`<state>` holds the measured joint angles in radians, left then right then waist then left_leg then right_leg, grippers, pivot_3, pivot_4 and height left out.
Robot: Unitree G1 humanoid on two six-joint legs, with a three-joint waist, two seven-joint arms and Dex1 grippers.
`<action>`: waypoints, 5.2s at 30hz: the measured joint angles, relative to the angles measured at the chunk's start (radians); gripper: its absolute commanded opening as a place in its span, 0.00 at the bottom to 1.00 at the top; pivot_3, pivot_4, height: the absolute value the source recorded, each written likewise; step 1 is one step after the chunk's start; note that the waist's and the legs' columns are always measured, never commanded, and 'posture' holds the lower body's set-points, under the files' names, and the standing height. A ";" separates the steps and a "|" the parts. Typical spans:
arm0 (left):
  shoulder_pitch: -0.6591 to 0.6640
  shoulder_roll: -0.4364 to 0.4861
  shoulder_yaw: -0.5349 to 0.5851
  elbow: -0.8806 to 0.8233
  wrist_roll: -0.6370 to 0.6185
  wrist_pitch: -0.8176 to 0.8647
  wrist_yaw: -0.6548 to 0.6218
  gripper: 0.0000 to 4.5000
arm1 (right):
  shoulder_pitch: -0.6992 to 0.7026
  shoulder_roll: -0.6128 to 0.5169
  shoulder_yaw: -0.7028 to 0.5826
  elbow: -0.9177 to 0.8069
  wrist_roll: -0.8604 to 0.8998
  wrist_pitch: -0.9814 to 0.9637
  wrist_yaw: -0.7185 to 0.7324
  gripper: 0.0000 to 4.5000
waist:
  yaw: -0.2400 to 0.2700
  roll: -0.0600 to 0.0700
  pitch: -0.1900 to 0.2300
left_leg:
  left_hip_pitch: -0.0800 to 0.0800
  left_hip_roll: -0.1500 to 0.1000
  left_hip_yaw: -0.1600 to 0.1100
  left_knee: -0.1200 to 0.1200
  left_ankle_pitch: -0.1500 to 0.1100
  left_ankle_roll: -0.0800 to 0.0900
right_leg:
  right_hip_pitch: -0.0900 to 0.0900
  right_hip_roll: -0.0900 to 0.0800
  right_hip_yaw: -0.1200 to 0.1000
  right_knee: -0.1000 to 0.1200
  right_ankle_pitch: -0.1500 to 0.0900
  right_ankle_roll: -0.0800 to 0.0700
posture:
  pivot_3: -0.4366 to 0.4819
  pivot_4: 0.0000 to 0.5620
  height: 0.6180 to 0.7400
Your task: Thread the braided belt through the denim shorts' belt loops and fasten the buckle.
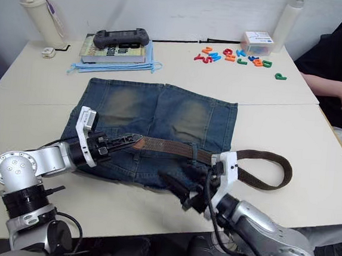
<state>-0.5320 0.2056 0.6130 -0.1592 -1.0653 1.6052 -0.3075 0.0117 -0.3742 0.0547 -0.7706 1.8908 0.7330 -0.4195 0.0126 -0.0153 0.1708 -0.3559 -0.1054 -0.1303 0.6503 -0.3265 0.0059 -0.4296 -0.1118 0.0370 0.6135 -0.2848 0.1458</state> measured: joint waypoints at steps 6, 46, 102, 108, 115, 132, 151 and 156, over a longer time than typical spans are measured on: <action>-0.004 -0.009 0.003 -0.020 -0.018 -0.002 0.029 0.01 | -0.052 0.148 0.085 0.162 0.028 -0.129 -0.098 1.00 | -0.009 0.000 0.000 | 0.000 -0.001 0.000 0.001 0.000 0.000 | 0.000 0.002 0.000 0.000 0.000 0.000 | 0.48 0.27 0.93; 0.094 0.176 -0.160 -0.033 -0.096 -0.155 0.014 0.89 | -0.115 0.343 0.032 0.308 -0.289 -0.250 -0.016 0.00 | -0.016 0.000 0.000 | -0.001 -0.001 0.004 -0.001 0.000 0.000 | -0.009 0.002 0.001 0.007 -0.001 -0.002 | 0.48 0.27 0.93; 0.216 0.164 -0.907 0.027 1.165 -1.344 -0.343 0.01 | -0.388 -0.106 -0.255 0.552 -0.097 -0.038 0.050 0.00 | 0.017 0.008 0.002 | -0.001 -0.004 0.003 0.002 0.000 0.006 | 0.001 -0.002 -0.001 0.001 0.001 0.001 | 0.48 0.27 0.93; 0.240 0.181 -0.891 -0.007 1.151 -1.321 -0.344 0.31 | -0.393 -0.115 -0.264 0.577 -0.097 -0.013 0.069 0.00 | 0.012 0.008 0.002 | -0.001 -0.003 0.004 0.001 0.000 0.006 | 0.000 -0.002 -0.001 -0.001 0.001 0.001 | 0.48 0.27 0.93; 0.325 0.215 -0.749 -0.069 1.000 -1.297 -0.387 0.61 | -0.395 -0.117 -0.292 0.582 -0.097 -0.005 0.074 0.00 | 0.006 0.009 0.002 | -0.001 -0.002 0.004 0.000 0.000 0.006 | -0.001 -0.002 -0.001 -0.001 0.001 0.001 | 0.48 0.27 0.93; 0.442 0.224 -0.497 -0.214 0.633 -1.094 -0.368 0.61 | -0.388 -0.159 -0.295 0.582 -0.102 0.076 0.083 0.00 | 0.010 0.009 0.003 | -0.002 -0.002 0.004 0.000 0.000 0.006 | -0.001 -0.002 -0.001 -0.003 0.001 0.001 | 0.48 0.27 0.93; 0.438 0.227 -0.505 -0.223 0.619 -1.083 -0.333 0.61 | -0.399 -0.112 -0.249 0.584 -0.201 0.108 0.081 0.00 | 0.004 0.009 0.003 | -0.002 -0.002 0.004 0.000 0.000 0.005 | -0.001 -0.001 -0.001 -0.003 0.001 0.001 | 0.48 0.27 0.93; 0.438 0.224 -0.517 -0.223 0.619 -1.083 -0.325 0.61 | -0.430 -0.068 -0.223 0.585 -0.222 0.115 0.085 0.00 | -0.007 0.009 0.002 | -0.002 -0.001 0.004 -0.001 -0.001 0.005 | -0.001 -0.001 -0.001 -0.003 0.001 0.001 | 0.48 0.27 0.93</action>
<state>-0.0940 0.4300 0.0959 -0.3817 -0.4463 0.5221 -0.6320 -0.4185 -0.4426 -0.1678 -0.1859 1.6693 0.8477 -0.3341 0.0055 -0.0066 0.1733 -0.3577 -0.1068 -0.1263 0.6494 -0.3271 0.0110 -0.4310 -0.1130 0.0357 0.6109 -0.2836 0.1467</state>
